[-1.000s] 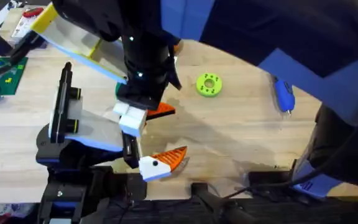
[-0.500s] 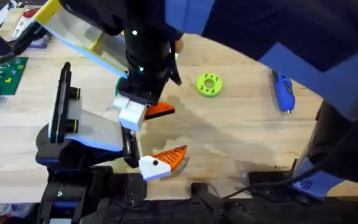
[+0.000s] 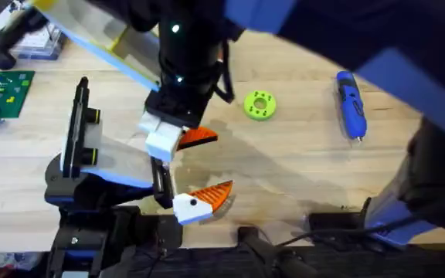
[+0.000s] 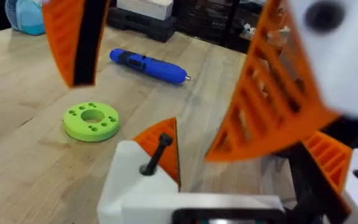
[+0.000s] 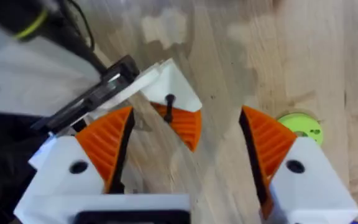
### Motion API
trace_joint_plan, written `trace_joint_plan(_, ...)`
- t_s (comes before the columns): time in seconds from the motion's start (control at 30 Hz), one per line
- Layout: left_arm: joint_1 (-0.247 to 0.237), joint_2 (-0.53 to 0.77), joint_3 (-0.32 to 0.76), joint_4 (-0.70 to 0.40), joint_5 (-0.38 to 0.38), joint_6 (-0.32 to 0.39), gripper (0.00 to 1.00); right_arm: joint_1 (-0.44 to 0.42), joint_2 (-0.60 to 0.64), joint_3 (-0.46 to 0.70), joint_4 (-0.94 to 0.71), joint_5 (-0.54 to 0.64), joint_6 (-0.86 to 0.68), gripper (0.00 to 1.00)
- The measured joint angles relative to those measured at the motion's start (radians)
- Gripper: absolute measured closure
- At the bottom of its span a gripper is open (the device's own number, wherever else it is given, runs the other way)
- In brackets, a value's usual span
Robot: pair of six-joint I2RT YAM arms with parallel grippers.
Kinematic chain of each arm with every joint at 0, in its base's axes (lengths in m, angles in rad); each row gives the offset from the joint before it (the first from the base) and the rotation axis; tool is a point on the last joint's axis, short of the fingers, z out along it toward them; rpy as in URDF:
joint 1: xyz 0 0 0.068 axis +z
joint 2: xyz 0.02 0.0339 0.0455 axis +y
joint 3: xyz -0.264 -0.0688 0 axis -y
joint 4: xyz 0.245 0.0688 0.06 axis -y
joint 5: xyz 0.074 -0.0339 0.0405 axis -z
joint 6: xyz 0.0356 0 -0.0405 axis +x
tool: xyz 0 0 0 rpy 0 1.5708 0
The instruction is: Pick up the gripper from the table and insert it into the empty holder that is missing its gripper. Then pick up a screw, insert it into the mounting hole, and use the screwdriver to tighten it. Finally, clean up the table by picking up the vegetable and placing it into the bucket.
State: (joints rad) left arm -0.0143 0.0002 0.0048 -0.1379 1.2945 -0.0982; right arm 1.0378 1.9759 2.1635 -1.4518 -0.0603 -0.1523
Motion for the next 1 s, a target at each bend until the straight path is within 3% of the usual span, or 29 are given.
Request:
trace_joint_plan(0.2,0.000,0.000,0.000,0.000,0.000,0.000,0.012,0.000,-0.052,0.000,-0.025,-0.010,0.003,0.051)
trace_joint_plan(1.0,0.000,0.000,0.000,0.000,0.000,0.000,0.012,-0.015,-0.035,-0.085,0.023,-0.083,0.011,0.257)
